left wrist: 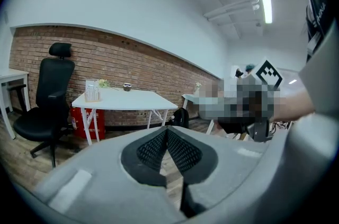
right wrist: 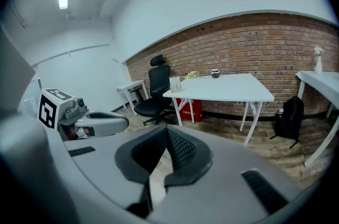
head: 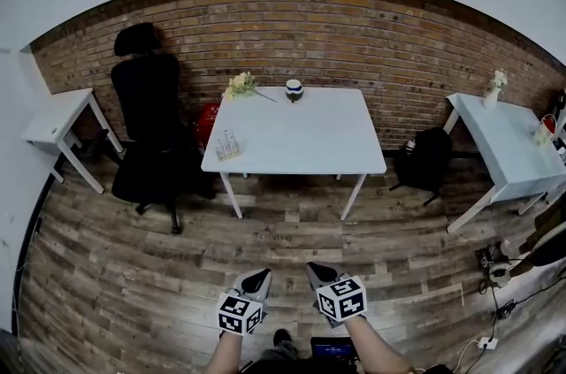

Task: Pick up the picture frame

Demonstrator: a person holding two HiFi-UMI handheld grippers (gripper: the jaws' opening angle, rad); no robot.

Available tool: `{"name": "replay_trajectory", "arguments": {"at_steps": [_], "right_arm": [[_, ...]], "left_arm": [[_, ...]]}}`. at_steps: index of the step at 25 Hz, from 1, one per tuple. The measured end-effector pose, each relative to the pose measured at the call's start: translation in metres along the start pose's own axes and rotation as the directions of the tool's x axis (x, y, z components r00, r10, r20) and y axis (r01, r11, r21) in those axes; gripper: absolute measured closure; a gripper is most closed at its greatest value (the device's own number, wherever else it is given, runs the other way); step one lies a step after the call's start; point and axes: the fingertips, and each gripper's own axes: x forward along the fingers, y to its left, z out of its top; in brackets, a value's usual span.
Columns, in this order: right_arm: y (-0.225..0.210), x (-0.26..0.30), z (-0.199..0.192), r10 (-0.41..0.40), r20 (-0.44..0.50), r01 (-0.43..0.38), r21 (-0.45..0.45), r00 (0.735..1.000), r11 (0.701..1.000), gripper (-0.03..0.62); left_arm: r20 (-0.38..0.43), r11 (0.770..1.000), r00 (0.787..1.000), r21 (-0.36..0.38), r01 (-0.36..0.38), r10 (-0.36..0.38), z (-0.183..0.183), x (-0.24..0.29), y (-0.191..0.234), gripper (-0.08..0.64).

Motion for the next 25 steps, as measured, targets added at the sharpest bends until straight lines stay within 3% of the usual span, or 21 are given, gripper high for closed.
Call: {"name": "replay_trajectory", "arguments": {"at_steps": [16,25], "right_arm": [[-0.015,0.06,0.03,0.029,-0.022,-0.029,-0.005,0.999,1.0,0.584],[-0.059,0.117,0.073,0.082,-0.033,-0.083,-0.021,0.996,0.996,0.584]], "left_arm": [[-0.017,0.999,1.0,-0.023,-0.023,0.022,0.012,0.034,0.056,0.549],[-0.028,0.997,0.997,-0.034,-0.074,0.073,0.039,0.092,0.099,0.549]]}}
